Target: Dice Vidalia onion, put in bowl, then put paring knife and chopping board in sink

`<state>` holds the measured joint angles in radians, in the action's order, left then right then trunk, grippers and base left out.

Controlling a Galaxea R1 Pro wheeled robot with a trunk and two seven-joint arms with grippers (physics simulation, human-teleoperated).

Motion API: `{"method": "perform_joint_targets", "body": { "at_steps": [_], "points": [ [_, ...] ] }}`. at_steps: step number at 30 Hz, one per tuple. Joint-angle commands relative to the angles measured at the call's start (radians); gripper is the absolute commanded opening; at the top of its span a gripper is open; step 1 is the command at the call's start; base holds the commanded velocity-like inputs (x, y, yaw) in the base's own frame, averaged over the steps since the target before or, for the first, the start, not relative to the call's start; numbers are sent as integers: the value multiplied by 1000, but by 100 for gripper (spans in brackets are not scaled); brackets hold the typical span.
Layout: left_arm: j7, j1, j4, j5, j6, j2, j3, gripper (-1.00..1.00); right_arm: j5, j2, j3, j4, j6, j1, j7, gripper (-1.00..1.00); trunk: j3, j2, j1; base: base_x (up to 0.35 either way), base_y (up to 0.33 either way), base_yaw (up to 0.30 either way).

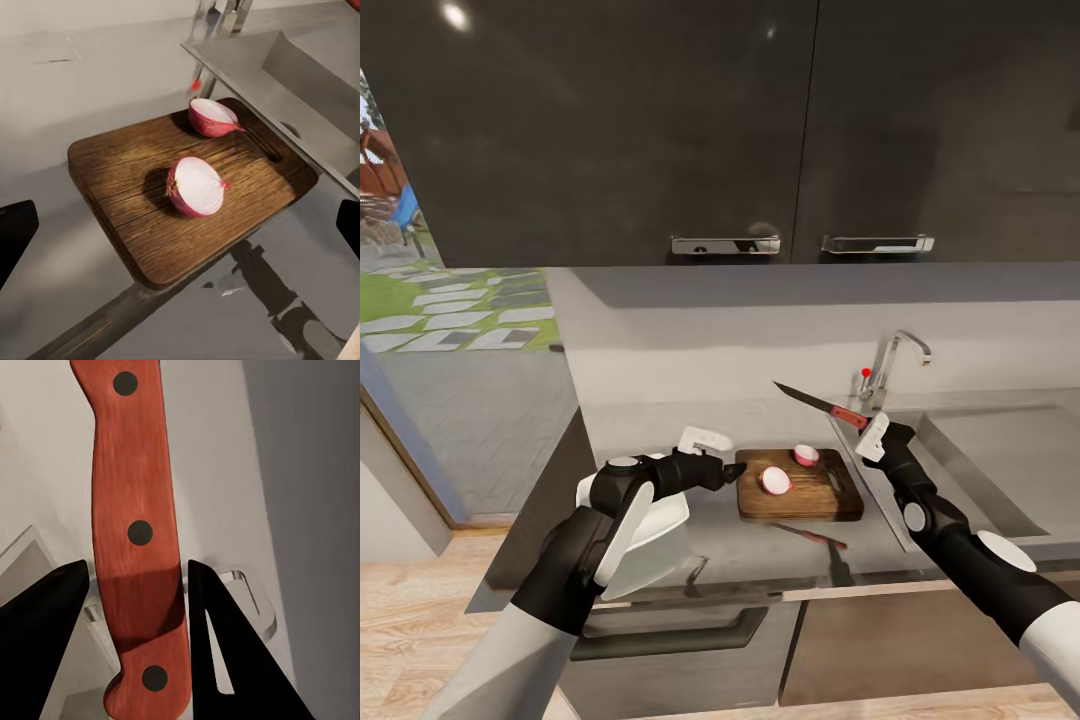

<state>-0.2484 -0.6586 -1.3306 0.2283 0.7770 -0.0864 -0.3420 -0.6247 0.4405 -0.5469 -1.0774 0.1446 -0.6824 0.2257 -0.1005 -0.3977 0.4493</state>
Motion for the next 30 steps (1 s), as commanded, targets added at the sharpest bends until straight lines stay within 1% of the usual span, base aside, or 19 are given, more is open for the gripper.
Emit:
{"method": "perform_joint_targets", "body": {
  "at_steps": [1, 4, 11, 25, 30],
  "points": [
    [-2, -1, -1, 0, 5, 0, 0, 100, -12, 12, -6, 12, 10, -1, 6, -100, -2, -2, 1, 86, -88, 0],
    [-2, -1, -1, 0, 4, 0, 0, 100, -12, 21, -6, 31, 9, -1, 6, -100, -2, -2, 1, 132, -156, 0],
    [-2, -1, -1, 0, 4, 0, 0, 100, -12, 28, -7, 75, 10, 0, 6, -100, -2, -2, 1, 134, -166, 0],
    [-1, -1, -1, 0, 1, 0, 1, 100, -13, 30, -9, 113, 11, -1, 6, -100, -2, -2, 1, 11, -13, 0],
    [-1, -1, -1, 0, 1, 0, 1, 100, -13, 30, -32, 133, 12, 0, 7, -100, -2, -2, 1, 0, 0, 0]
  ]
}}
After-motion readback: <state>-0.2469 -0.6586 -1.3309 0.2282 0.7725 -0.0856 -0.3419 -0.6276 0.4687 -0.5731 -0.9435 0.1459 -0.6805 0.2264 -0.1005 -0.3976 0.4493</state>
